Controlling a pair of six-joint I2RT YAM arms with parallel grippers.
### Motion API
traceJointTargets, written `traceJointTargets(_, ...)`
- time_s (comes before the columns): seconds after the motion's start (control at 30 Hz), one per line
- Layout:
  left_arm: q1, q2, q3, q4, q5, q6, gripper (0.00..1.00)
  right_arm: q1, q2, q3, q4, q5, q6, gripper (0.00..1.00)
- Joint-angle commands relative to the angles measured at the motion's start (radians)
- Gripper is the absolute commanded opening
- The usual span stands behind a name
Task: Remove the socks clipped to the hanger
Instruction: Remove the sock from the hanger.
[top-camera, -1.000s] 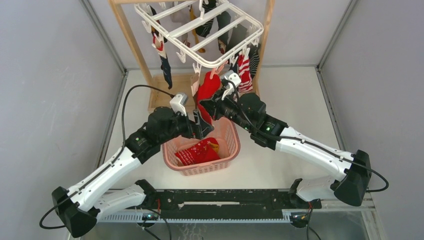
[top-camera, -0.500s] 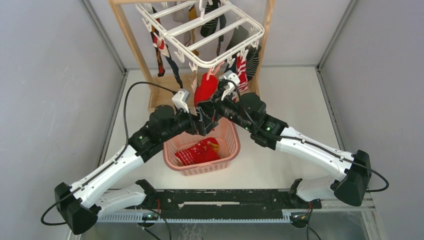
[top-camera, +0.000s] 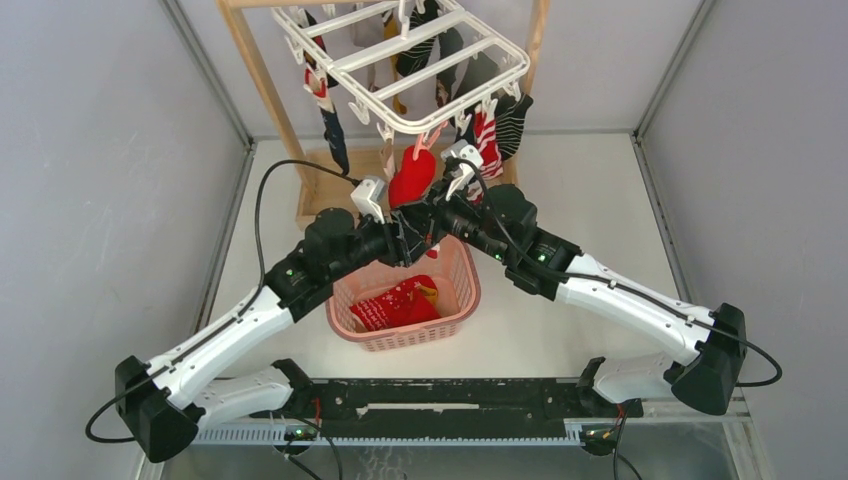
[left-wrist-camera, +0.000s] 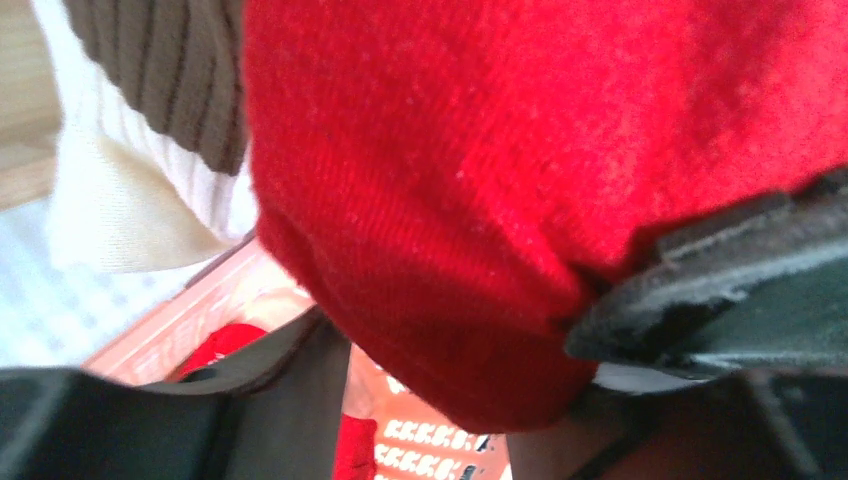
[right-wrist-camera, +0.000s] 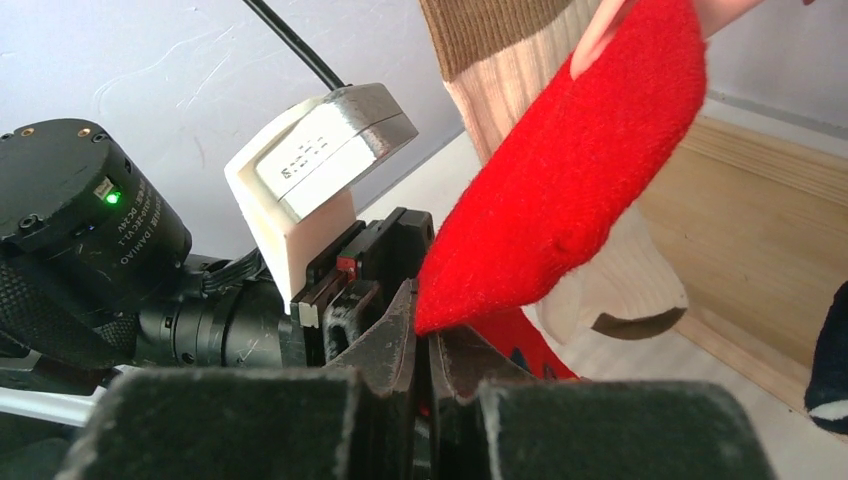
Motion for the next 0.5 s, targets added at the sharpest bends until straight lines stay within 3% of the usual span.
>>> traceJointTargets(0.0, -0.008, 0.014, 0.005, 0.050, 0.025, 0.014, 0.51, 0.002, -0.022, 0.043, 0.007, -0.012, 0.019, 0.08)
traceJointTargets(0.23, -0.014, 0.021, 0.006, 0.052, 0.038, 0.015, 0.31, -0.007, -0.016, 0.042, -0.004, -0.013, 0.022, 0.07)
traceJointTargets(0.4, -0.014, 0.019, 0.001, 0.048, 0.037, 0.012, 0.05, -0.012, -0.014, 0.041, -0.012, -0.009, 0.023, 0.07)
traceJointTargets(0.47, -0.016, 0.018, 0.003, 0.041, 0.034, 0.012, 0.02, -0.016, -0.015, 0.041, -0.014, -0.007, 0.023, 0.09)
